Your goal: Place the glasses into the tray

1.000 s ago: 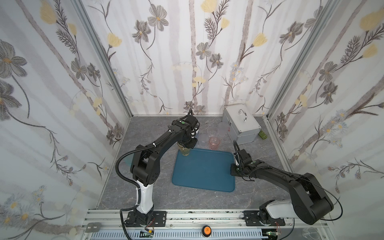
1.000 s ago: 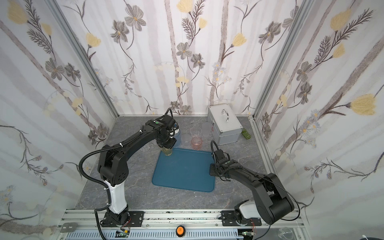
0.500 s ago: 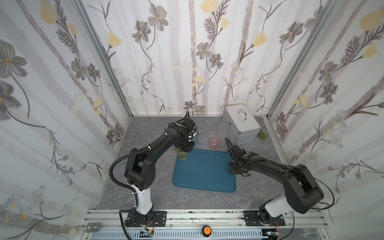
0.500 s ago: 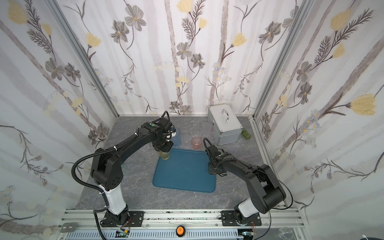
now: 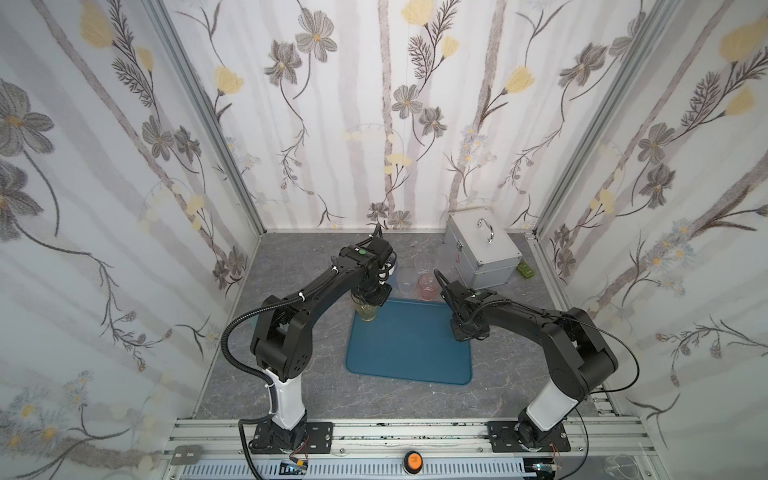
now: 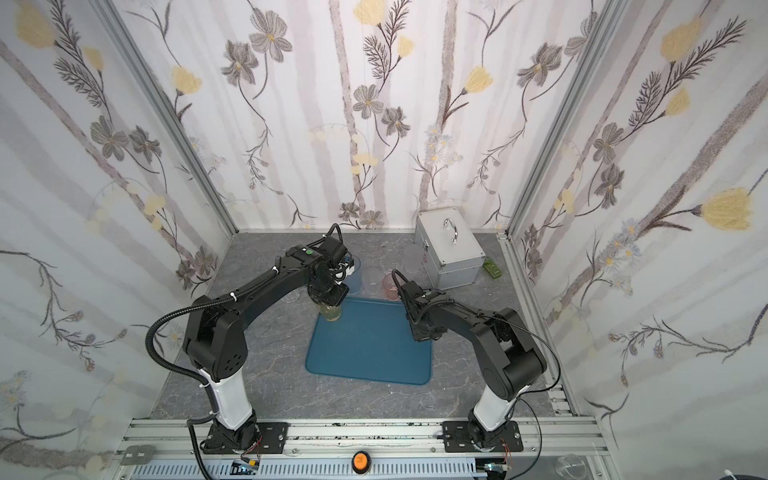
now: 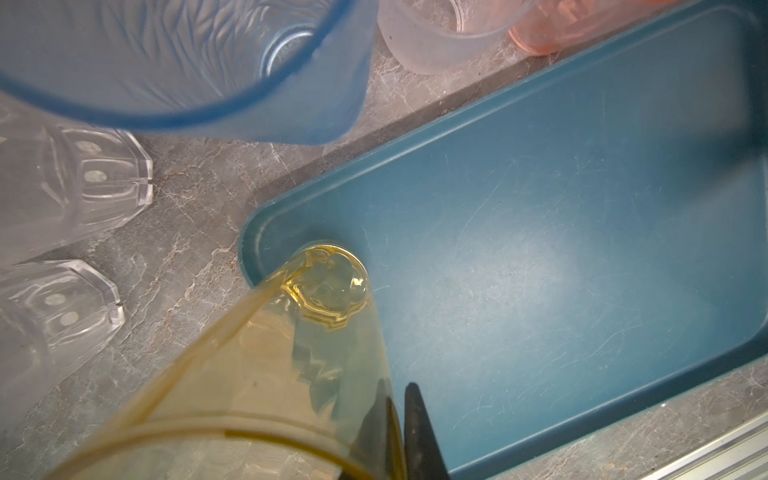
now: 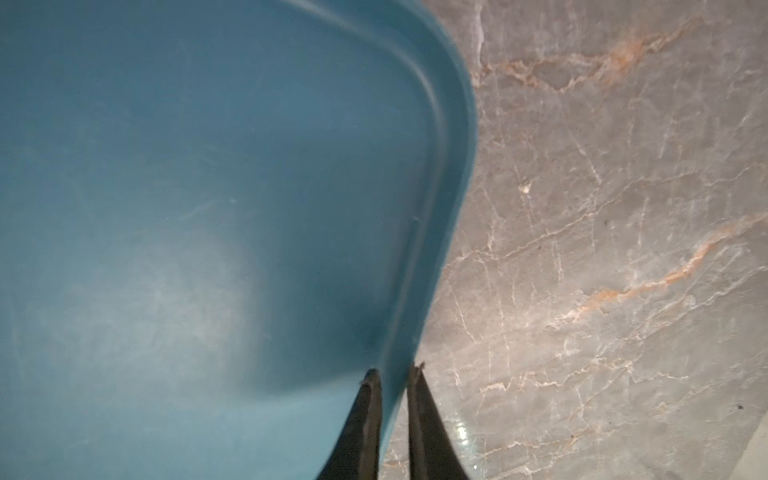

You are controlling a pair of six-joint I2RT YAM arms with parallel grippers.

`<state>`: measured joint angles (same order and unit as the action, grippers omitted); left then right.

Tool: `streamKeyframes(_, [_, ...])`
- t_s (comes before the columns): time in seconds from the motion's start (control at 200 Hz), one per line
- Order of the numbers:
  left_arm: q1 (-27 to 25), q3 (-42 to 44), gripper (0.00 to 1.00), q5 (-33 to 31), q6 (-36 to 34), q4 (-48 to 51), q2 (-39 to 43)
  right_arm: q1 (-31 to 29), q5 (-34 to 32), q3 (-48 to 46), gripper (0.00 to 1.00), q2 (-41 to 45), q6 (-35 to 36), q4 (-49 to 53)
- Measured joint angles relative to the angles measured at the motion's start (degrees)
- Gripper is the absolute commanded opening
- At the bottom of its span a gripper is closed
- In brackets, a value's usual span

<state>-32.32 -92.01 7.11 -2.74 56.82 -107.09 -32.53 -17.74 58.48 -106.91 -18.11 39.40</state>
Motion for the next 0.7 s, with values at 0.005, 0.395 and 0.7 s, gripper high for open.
streamKeyframes(0.005, [-0.02, 0.0, 0.08, -0.02, 0.02, 0.0, 0.0, -0.02, -0.09, 0.07, 0.17, -0.07, 0.09, 0.0])
streamKeyframes(0.395, [-0.52, -0.74, 0.29, -1.2, 0.46, 0.61, -1.73, -0.81, -5.33, 1.86, 0.33, -2.1, 2.23, -0.07])
streamKeyframes(0.7, [-0.63, -5.29, 0.46, -2.4, 0.85, 0.81, -2.12, -2.16, -2.27, 2.6, 0.35, 1.33, 2.25, -1.55])
